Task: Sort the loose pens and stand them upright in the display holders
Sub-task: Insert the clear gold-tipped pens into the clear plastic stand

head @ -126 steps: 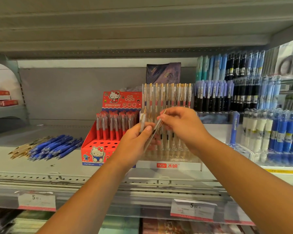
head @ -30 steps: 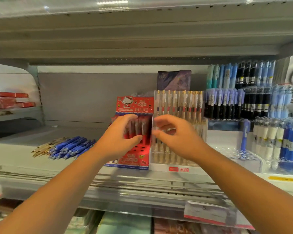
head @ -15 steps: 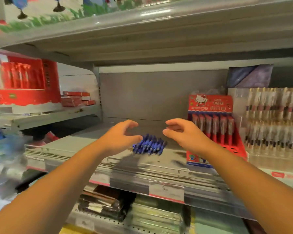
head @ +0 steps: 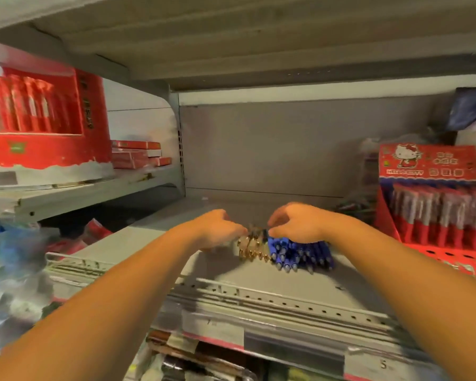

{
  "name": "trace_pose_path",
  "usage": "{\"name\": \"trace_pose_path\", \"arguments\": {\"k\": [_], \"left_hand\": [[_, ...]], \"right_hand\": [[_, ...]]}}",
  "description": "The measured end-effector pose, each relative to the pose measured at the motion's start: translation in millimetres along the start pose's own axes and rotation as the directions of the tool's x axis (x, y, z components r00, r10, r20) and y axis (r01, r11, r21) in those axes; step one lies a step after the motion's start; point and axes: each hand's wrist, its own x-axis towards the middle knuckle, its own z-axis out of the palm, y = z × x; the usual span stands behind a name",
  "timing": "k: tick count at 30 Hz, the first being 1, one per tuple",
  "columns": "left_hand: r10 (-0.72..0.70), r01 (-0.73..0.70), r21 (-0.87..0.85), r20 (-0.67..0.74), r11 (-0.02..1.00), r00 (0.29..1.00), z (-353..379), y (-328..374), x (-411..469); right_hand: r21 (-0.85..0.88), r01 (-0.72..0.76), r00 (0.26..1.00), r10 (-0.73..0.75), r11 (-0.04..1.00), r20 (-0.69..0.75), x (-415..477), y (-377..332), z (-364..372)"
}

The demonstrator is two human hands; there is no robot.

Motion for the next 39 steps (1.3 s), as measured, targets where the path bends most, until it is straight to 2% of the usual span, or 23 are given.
{"name": "trace_pose_path", "arguments": {"k": [2, 4, 9, 12, 17, 21, 26, 33, 39], "left_hand": [[-0.003, 0.001, 0.045, 0.040, 0.999, 0.999, 6, 5, 21], [-0.023, 0.011, 0.116, 0.104, 0.993, 0.994, 13, 12, 38], [-0.116, 0.070, 0.160, 0.301, 0.985, 0.947, 18, 30, 65], [-0.122, 0.036, 0.214, 0.402, 0.976, 0.908, 16, 35, 71], [-0.031, -0.068, 0.213, 0.427, 0.975, 0.904, 25, 33, 76], [0.008, -0.082, 0.161, 0.415, 0.984, 0.910, 30, 27, 82], [0.083, -0.147, 0.119, 0.425, 0.982, 0.901, 36, 32, 82], [-0.027, -0.120, 0.262, 0.495, 0.958, 0.869, 36, 44, 86], [-0.064, -0.162, 0.359, 0.542, 0.919, 0.838, 38, 61, 87]], "right_hand": [[-0.144, -0.008, 0.991, 0.027, 0.990, 0.130, 14, 0, -2], [-0.195, -0.012, 0.975, 0.055, 0.981, 0.214, 25, -1, -2], [-0.241, -0.042, 0.948, 0.115, 0.970, 0.298, 43, -7, 0], [-0.249, -0.092, 0.927, 0.174, 0.964, 0.332, 44, -8, 3], [-0.165, -0.221, 0.928, 0.260, 0.961, 0.267, 32, -5, 3], [-0.125, -0.271, 0.937, 0.291, 0.954, 0.190, 24, 3, 5], [-0.097, -0.302, 0.934, 0.315, 0.948, 0.172, 14, 11, 6], [-0.184, -0.255, 0.942, 0.287, 0.949, 0.176, 18, 12, 8], [-0.233, -0.208, 0.937, 0.262, 0.950, 0.230, 19, 12, 12]]}}
